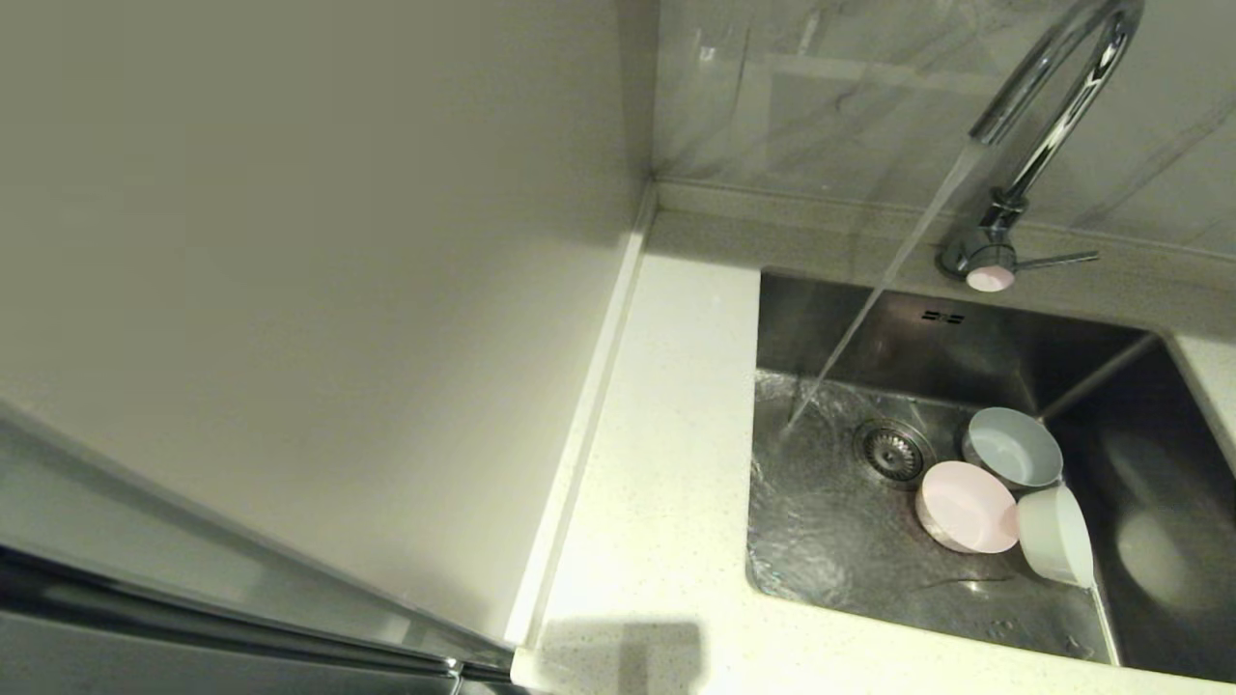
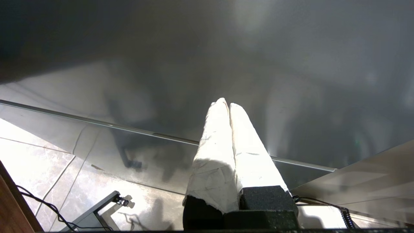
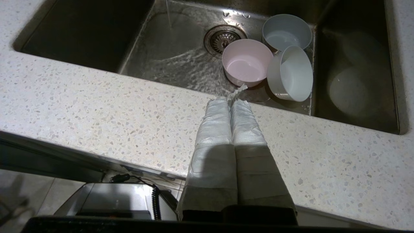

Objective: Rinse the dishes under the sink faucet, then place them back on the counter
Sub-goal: Wait for the water to rinse the bowl

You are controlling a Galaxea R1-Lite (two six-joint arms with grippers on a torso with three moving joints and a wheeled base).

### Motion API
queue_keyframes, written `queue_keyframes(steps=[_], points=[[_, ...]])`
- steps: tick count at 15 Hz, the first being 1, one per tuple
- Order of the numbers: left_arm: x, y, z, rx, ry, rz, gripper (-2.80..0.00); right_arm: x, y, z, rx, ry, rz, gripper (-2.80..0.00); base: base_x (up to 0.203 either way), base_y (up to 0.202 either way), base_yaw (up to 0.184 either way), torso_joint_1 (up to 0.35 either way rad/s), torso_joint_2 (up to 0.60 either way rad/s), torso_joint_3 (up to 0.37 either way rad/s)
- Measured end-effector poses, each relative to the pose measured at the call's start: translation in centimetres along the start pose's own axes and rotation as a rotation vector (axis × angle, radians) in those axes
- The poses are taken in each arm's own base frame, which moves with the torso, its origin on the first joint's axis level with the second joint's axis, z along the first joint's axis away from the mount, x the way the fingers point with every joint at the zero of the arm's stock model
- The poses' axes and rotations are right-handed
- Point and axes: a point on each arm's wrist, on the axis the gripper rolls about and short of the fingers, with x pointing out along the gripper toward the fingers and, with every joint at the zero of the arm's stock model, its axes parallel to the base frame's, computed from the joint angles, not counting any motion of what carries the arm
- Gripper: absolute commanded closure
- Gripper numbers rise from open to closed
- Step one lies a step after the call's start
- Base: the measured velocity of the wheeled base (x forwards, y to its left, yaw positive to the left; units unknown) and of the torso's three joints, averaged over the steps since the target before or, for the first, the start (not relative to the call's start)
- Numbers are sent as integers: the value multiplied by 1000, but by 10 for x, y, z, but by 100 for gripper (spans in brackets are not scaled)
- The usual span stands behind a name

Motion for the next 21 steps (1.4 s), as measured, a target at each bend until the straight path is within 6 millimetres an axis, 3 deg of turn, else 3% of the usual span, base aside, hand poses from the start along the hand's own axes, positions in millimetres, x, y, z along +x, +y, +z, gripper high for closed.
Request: queue_keyframes(steps=[21], points=[[0,0,0,0,0,-1,0,0,0,0,0,0,0,0,0,0,0,0,0,0]])
